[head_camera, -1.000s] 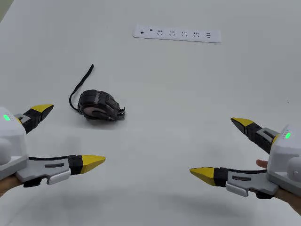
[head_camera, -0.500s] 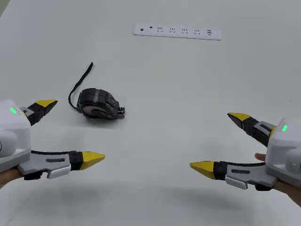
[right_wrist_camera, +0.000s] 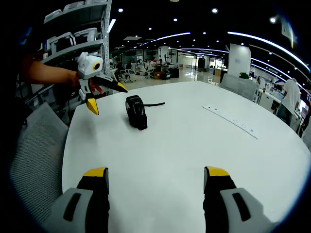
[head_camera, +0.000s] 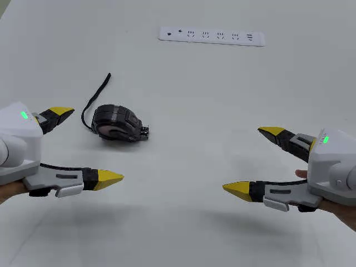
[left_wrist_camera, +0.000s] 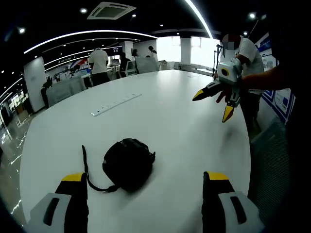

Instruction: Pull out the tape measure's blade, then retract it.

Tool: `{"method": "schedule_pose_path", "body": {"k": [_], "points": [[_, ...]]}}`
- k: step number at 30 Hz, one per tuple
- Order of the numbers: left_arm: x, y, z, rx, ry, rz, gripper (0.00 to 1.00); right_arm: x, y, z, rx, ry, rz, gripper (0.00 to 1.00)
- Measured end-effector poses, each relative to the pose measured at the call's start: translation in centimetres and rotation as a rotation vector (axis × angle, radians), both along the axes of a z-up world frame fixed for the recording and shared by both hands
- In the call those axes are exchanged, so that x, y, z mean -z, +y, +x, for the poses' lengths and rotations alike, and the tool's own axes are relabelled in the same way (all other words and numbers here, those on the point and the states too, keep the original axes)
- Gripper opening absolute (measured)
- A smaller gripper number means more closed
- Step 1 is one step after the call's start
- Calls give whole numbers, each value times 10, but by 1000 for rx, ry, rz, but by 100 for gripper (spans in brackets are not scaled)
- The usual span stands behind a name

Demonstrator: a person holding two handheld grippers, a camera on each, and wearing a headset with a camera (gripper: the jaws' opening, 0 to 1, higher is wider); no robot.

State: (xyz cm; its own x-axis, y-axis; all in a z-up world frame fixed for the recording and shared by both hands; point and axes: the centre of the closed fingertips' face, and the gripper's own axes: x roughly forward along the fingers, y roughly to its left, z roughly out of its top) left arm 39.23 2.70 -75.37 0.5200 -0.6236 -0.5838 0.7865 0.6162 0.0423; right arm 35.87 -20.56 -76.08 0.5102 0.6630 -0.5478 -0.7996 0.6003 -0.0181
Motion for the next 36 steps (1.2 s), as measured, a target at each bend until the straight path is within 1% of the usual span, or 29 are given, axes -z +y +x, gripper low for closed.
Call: {"method": "schedule_pose_path", "body": {"k": [3, 6, 7, 9, 12, 14, 24, 28, 32, 36], "points": [[0, 0, 1, 1, 0, 1, 95, 0, 0, 0, -2, 2, 0, 80], [0, 1, 4, 7, 0, 5, 94, 1, 4, 2, -18, 6, 0, 80], [5, 0, 10, 42, 11, 26, 93, 6, 12, 8, -55, 10, -3, 79], [7, -1, 13, 57, 20, 32, 93, 7, 15, 11, -67, 13, 1, 78], [11, -2, 16, 77, 29, 43, 92, 6, 20, 16, -73, 20, 27, 76], [13, -3, 18, 90, 38, 48, 91, 8, 24, 20, -83, 22, 31, 75], [21, -6, 29, 152, 50, 80, 89, 17, 47, 30, -170, 28, 15, 71], [26, -6, 31, 194, 64, 106, 84, 21, 56, 33, -213, 23, -3, 67], [29, -8, 33, 232, 67, 124, 81, 24, 66, 37, -246, 21, -9, 64], [32, -10, 36, 262, 74, 139, 71, 27, 75, 40, -272, 18, -15, 61]]}}
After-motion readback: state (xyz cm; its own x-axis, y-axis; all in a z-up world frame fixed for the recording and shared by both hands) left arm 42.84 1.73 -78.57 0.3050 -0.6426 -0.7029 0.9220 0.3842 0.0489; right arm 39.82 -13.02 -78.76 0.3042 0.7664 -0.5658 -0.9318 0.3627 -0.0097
